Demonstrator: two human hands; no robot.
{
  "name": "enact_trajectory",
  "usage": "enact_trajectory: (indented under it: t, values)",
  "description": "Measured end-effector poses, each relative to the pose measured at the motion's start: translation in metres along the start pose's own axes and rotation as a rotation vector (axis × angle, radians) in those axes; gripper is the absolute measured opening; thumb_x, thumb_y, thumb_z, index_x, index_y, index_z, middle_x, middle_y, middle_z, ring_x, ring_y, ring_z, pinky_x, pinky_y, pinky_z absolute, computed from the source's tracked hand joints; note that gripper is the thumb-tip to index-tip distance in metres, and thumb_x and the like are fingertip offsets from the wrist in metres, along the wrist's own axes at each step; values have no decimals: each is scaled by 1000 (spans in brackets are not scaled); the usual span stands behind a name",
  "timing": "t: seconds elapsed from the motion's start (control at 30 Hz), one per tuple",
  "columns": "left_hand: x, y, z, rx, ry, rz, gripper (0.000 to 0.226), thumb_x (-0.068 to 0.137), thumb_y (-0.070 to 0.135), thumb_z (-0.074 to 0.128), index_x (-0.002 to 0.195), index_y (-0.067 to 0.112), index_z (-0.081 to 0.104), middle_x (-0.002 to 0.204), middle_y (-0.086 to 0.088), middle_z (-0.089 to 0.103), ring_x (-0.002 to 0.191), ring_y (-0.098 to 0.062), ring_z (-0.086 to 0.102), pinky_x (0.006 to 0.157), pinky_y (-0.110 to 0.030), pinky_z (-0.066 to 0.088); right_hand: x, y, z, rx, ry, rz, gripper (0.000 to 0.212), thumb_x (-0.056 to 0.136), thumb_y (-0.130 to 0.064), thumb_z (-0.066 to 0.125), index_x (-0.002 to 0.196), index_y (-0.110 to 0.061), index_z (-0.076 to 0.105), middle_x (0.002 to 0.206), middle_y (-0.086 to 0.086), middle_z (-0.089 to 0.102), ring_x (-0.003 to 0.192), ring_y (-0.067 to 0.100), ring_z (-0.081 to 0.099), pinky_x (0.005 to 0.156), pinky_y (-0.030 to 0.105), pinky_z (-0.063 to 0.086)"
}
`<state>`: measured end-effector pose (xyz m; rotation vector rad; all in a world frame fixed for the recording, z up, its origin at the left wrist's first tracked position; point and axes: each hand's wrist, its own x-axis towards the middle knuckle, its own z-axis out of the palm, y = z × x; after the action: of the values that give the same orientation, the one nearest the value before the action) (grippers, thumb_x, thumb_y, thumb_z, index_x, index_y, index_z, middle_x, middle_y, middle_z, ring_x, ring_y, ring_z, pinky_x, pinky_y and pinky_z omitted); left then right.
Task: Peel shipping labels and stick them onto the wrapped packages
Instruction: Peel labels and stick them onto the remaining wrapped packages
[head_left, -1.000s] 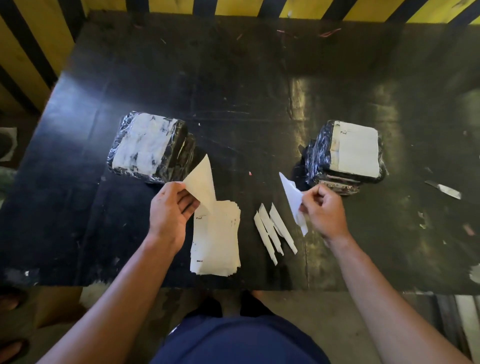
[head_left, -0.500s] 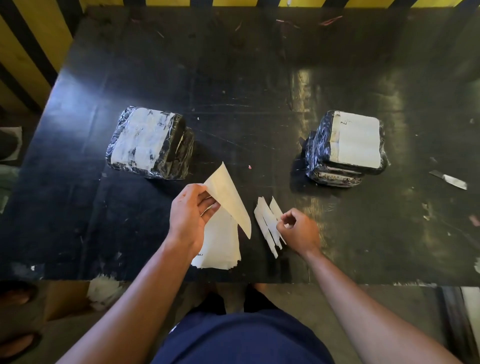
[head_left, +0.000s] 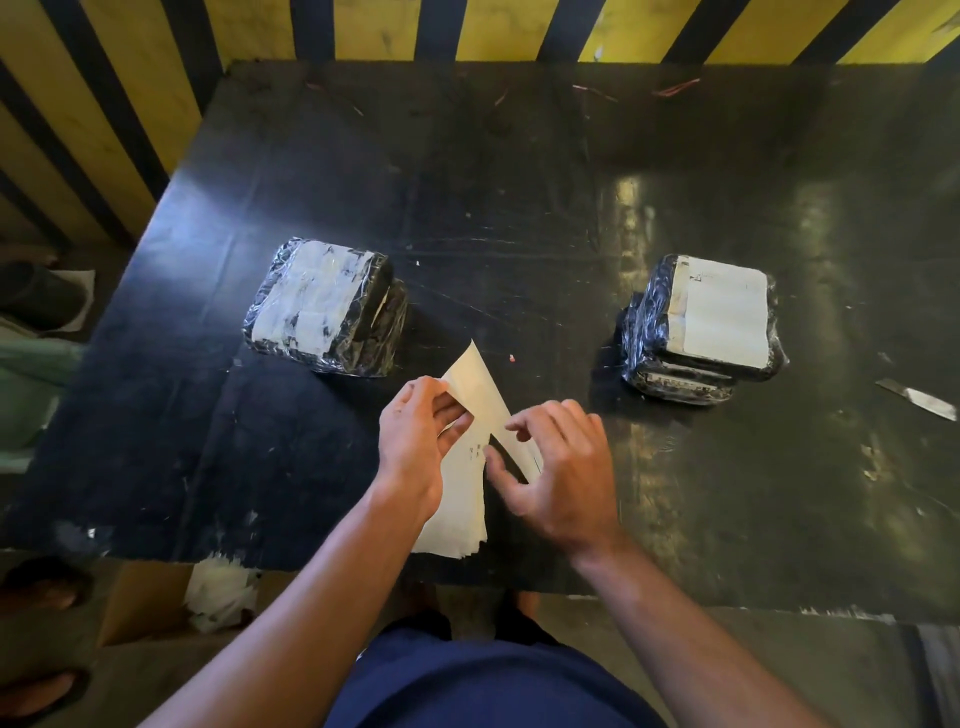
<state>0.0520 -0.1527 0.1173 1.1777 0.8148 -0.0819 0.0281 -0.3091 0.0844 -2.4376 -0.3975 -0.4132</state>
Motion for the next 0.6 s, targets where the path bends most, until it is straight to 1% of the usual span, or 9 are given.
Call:
enact_trajectory:
  t: [0.13, 0.2, 0.27, 0.33, 0.4, 0.43, 0.5, 0.57, 0.6]
  values:
    - [-4, 1, 2, -56, 6, -15, 23, 108, 22, 56, 122, 7, 67, 114, -10, 78, 103, -23, 78, 80, -29, 62, 6, 0, 10, -68, 20, -15, 16, 90, -30, 71, 90, -15, 67, 87, 0, 67, 82, 20, 57, 74, 27, 27]
    - [-7, 2, 2, -77, 2, -15, 22, 108, 21, 56, 120, 7, 68, 112, -11, 78, 101, -22, 79, 82, -30, 63, 9, 1, 10, -81, 23, -23, 12, 91, -26, 70, 87, -15, 67, 85, 0, 66, 80, 20, 56, 73, 29, 30]
    - [-11, 3, 1, -83, -16, -1, 22, 108, 22, 56, 118, 6, 68, 112, -13, 78, 99, -22, 79, 85, -32, 63, 13, 1, 8, -57, 16, -11, 10, 91, -24, 70, 85, -16, 65, 82, -2, 65, 79, 19, 55, 72, 31, 32]
    - [-15, 5, -1, -42, -79, 53, 28, 109, 27, 54, 120, 5, 68, 113, -14, 78, 103, -24, 79, 93, -37, 62, 19, 0, 7, 30, 13, 68, 11, 90, -25, 70, 83, -20, 64, 81, -7, 64, 78, 14, 55, 74, 28, 31]
    - [-17, 9, -6, 0, -133, 124, 34, 109, 36, 51, 121, 10, 69, 114, -9, 79, 107, -23, 77, 96, -39, 60, 26, -1, 5, 183, 14, 209, 11, 88, -25, 71, 79, -24, 64, 78, -12, 64, 74, 10, 57, 72, 29, 40]
    - [-17, 11, -9, 21, -129, 163, 32, 108, 38, 52, 120, 13, 68, 114, -6, 79, 107, -21, 77, 95, -38, 60, 31, 0, 5, 290, 9, 291, 13, 87, -22, 73, 77, -23, 65, 76, -13, 66, 71, 9, 60, 70, 29, 47]
    - [-10, 18, -22, 134, -52, 258, 22, 105, 35, 60, 117, 19, 67, 113, -1, 78, 105, -16, 76, 91, -32, 61, 43, 3, 4, 553, -57, 482, 14, 86, -12, 79, 77, -19, 71, 74, -5, 72, 68, 10, 66, 66, 33, 56]
    - [3, 26, -38, 271, 28, 304, 17, 102, 31, 68, 116, 23, 67, 113, 3, 75, 106, -13, 74, 85, -26, 58, 55, 1, 1, 829, -139, 663, 10, 90, -7, 78, 82, -11, 74, 84, 6, 78, 73, 16, 70, 70, 39, 59]
    - [9, 31, -47, 298, 45, 285, 18, 100, 31, 70, 116, 23, 68, 114, 3, 75, 107, -13, 73, 85, -25, 57, 59, -3, 0, 944, -170, 736, 9, 92, -7, 76, 84, -8, 73, 91, 9, 79, 74, 16, 70, 71, 37, 58]
